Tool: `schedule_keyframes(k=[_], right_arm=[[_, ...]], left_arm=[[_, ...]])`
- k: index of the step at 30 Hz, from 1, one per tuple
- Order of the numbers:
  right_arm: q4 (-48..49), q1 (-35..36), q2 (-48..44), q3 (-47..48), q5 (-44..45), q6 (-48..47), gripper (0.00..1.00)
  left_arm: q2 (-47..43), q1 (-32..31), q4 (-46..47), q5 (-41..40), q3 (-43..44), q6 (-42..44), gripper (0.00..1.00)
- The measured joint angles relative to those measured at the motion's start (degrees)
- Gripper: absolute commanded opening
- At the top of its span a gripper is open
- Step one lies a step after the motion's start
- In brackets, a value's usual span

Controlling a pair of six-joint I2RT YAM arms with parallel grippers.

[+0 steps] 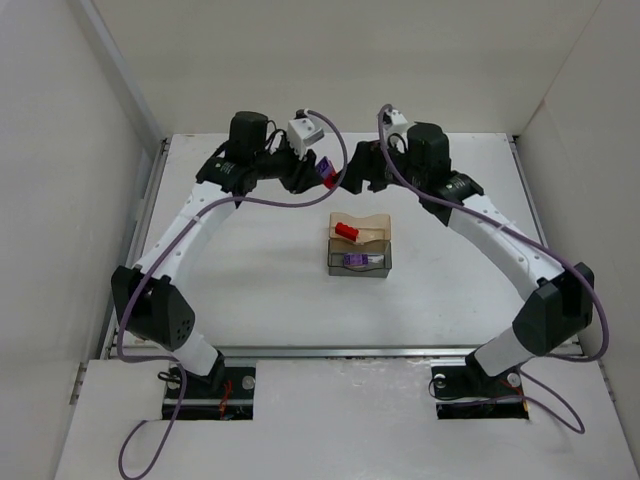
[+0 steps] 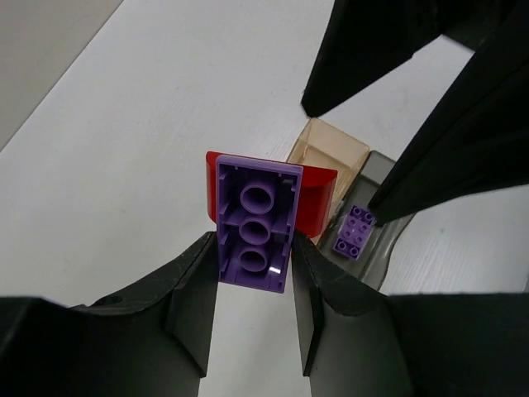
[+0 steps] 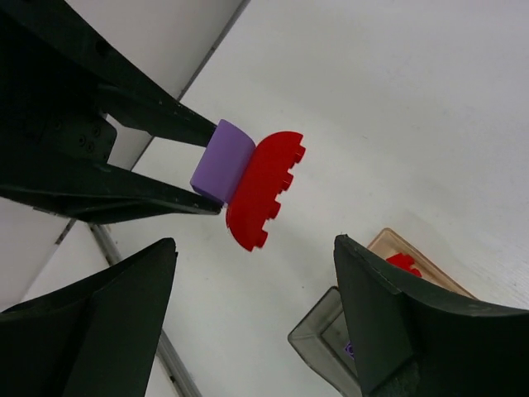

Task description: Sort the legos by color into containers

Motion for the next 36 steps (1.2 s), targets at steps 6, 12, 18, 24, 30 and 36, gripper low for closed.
schedule_keyframes(k=[6, 12, 18, 24, 30, 36], right_arm=[[0.3, 1.7, 3.2, 0.4, -1.4, 0.9, 0.67], [0.5, 3.7, 3.4, 0.4, -1.2, 0.8, 0.61], [-0.7, 3.7, 3.6, 0.4, 0.2, 0.9, 0.49], [-0.9, 3.6, 4.0, 0.4, 1.7, 0.7, 0.12], [-0.7, 3.7, 4.0, 0.3, 3.0, 0.9, 0.0], [3.1, 2.0, 1.2, -7.8, 4.8, 0.5, 0.0]], left_arm=[[-0.1, -1.2, 0.5, -1.5, -0.1, -4.4, 0.0], [-0.1, -2.1, 0.4, -1.8, -0.1, -4.6, 0.0], [-1.3, -3.4, 1.1, -2.8, -2.3, -2.4, 0.0], [-1.9, -3.5, 1.0, -3.5, -2.8, -0.9, 0.0], [-2.0, -3.6, 1.2, -4.0, -2.9, -0.5, 0.0], [-1.8, -2.7, 1.4, -2.8, -3.7, -4.2, 0.0]])
